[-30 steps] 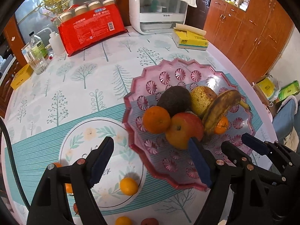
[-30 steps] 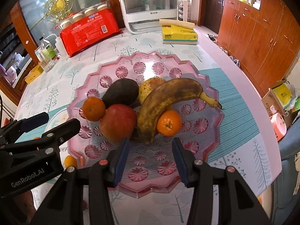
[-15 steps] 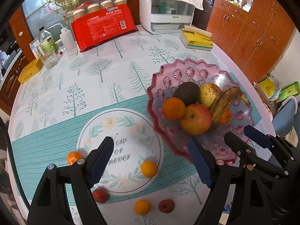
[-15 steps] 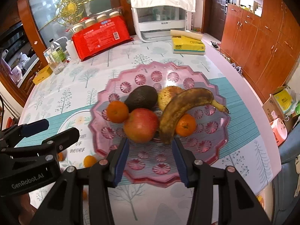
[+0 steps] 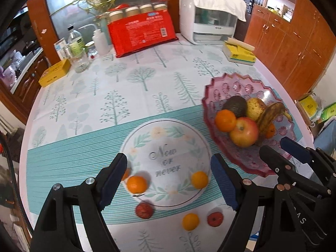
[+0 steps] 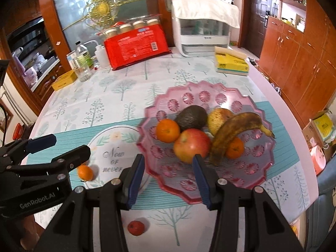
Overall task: Organize fruits
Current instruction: 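Withdraw both tools from the bowl back toward the plate of mandarins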
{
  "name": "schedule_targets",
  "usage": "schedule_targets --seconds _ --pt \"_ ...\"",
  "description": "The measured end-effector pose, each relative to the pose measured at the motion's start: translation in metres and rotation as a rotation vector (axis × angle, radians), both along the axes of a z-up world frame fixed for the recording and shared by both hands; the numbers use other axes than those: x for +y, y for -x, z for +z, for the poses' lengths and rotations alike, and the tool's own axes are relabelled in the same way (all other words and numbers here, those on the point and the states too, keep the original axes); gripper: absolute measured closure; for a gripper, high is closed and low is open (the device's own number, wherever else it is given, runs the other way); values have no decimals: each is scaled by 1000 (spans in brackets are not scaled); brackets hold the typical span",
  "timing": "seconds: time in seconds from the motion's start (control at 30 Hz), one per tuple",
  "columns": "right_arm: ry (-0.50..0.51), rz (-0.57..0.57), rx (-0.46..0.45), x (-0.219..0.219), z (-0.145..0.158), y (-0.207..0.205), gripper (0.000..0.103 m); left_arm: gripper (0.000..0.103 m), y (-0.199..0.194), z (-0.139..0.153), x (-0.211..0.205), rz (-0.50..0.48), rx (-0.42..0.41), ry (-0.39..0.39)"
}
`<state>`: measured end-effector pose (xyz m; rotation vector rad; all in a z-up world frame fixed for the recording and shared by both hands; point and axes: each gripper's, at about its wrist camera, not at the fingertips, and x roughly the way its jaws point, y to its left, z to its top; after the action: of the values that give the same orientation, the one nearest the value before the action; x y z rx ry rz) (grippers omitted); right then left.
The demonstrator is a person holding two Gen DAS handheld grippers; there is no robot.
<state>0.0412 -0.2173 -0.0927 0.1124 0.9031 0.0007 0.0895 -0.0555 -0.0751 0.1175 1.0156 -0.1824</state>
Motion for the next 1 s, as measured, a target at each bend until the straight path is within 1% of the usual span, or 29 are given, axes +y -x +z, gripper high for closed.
schedule_targets --seconds 0.23,0.4,0.67,0.83,1.0 --pt "3 59 2 27 -3 -5 55 22 -2 -4 36 60 1 -12" --pt "6 90 28 44 -13 -10 55 22 -4 -14 64 97 19 -22" --pt "0 134 82 74 -34 -17 55 22 -9 -43 99 129 81 -48" --pt "-7 184 118 97 -49 -22 55 22 -17 -65 116 132 119 -71" --pt "-3 253 152 124 -64 -23 55 22 -28 -79 132 128 142 -91"
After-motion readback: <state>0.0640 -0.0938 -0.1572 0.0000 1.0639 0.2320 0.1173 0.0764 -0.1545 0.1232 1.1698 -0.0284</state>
